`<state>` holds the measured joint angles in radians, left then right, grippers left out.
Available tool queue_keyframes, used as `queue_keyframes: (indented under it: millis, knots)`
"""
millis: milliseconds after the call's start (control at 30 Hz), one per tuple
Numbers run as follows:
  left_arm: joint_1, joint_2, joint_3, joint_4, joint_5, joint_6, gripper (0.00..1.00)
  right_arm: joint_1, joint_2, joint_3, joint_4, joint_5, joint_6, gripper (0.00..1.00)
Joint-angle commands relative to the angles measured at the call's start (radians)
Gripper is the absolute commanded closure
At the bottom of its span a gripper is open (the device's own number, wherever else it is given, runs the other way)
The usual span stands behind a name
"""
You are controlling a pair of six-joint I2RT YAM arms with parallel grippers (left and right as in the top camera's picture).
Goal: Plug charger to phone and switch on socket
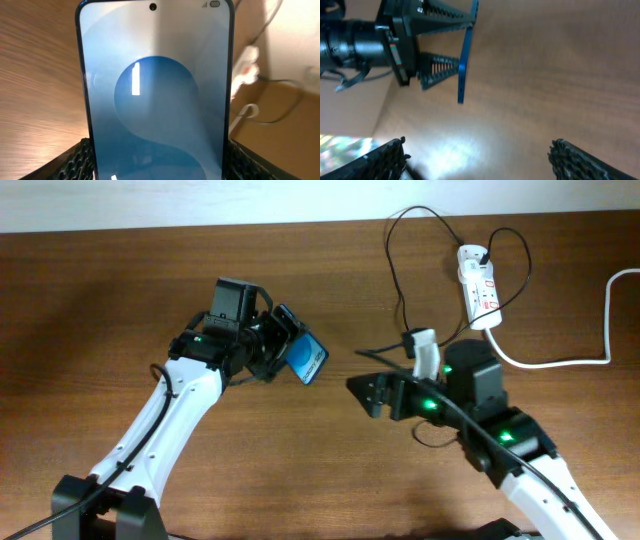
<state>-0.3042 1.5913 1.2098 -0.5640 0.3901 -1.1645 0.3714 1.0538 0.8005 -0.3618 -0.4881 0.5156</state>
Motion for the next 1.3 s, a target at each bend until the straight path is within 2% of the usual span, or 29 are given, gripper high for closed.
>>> queue_keyframes:
  millis: [0, 67, 233, 367, 467, 700, 867, 967, 1267]
  knots:
    - [0.005, -0.032, 0.025, 0.074, 0.064, -0.164, 0.54, 0.087, 0.075, 0.014, 0.098, 0.17, 0.029, 0.07]
    - [0.005, -0.032, 0.025, 0.115, 0.094, -0.191, 0.54, 0.119, 0.142, 0.014, 0.179, 0.183, 0.029, 0.09]
    - [0.005, -0.032, 0.025, 0.142, 0.131, -0.197, 0.53, 0.154, 0.286, 0.014, 0.375, 0.175, 0.051, 0.31]
    - [0.005, -0.032, 0.025, 0.142, 0.149, -0.197, 0.52, 0.159, 0.347, 0.014, 0.502, 0.175, 0.07, 0.32]
    - [0.005, -0.032, 0.025, 0.142, 0.157, -0.197, 0.51, 0.159, 0.364, 0.014, 0.566, 0.185, 0.069, 0.37]
    - [0.005, -0.032, 0.025, 0.168, 0.201, -0.198, 0.51, 0.159, 0.413, 0.014, 0.64, 0.19, 0.069, 0.62]
    - [0.005, -0.032, 0.025, 0.211, 0.225, -0.201, 0.52, 0.161, 0.434, 0.014, 0.659, 0.196, 0.069, 0.67]
    - [0.005, -0.032, 0.025, 0.211, 0.225, -0.201, 0.52, 0.158, 0.434, 0.014, 0.662, 0.212, 0.069, 0.75]
    - [0.005, -0.032, 0.025, 0.204, 0.24, -0.2, 0.51, 0.158, 0.434, 0.014, 0.741, 0.213, 0.069, 0.73]
